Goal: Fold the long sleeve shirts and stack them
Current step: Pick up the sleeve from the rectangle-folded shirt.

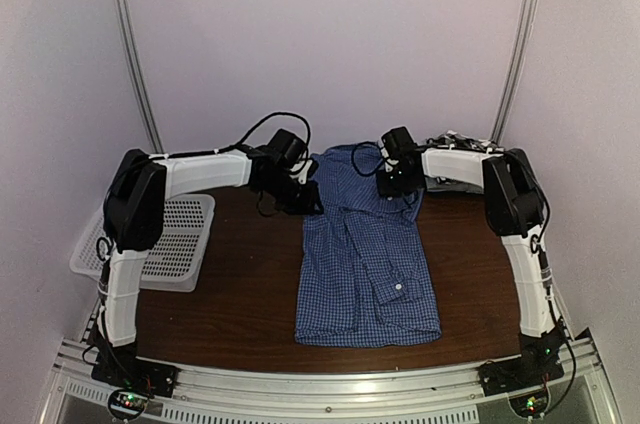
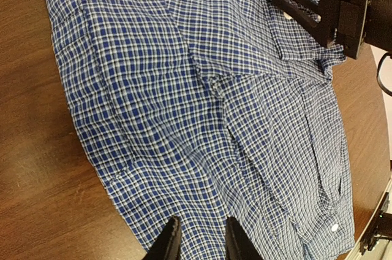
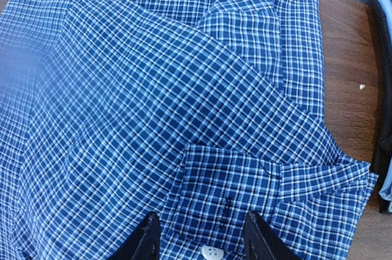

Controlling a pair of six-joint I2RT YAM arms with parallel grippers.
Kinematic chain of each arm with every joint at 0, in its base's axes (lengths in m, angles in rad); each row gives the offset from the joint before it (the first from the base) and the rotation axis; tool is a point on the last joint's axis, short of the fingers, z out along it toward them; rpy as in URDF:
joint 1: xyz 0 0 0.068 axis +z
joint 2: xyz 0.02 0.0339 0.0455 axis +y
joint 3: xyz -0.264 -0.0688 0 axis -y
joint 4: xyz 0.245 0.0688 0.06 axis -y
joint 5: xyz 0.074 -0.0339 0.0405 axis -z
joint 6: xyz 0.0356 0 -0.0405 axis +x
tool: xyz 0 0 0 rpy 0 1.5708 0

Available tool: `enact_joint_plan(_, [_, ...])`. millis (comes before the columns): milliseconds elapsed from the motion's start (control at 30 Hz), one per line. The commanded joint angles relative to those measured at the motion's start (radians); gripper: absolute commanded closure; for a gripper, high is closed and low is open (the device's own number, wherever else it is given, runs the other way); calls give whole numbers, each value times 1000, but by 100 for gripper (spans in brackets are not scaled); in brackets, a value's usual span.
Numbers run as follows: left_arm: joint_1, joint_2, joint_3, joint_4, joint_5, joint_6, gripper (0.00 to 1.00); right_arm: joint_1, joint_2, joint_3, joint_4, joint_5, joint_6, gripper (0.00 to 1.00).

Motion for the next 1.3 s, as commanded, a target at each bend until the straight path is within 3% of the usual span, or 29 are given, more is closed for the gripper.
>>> enact_joint_plan(0, [4,-47,-9,26,20,16,74,-3,31,25,0,25,20,52])
enact_joint_plan(467, [4,-50,-22,28,24,21,75,0,79,64,-46,49,47,47])
enact_joint_plan(1100, [4,-59,-19,26,16,28,75,-18,32,113,-71,44,49,98])
enact_joint_plan(1267, [7,-71,-19,26,10,28,75,-17,-43,84,-43,-12,23,100])
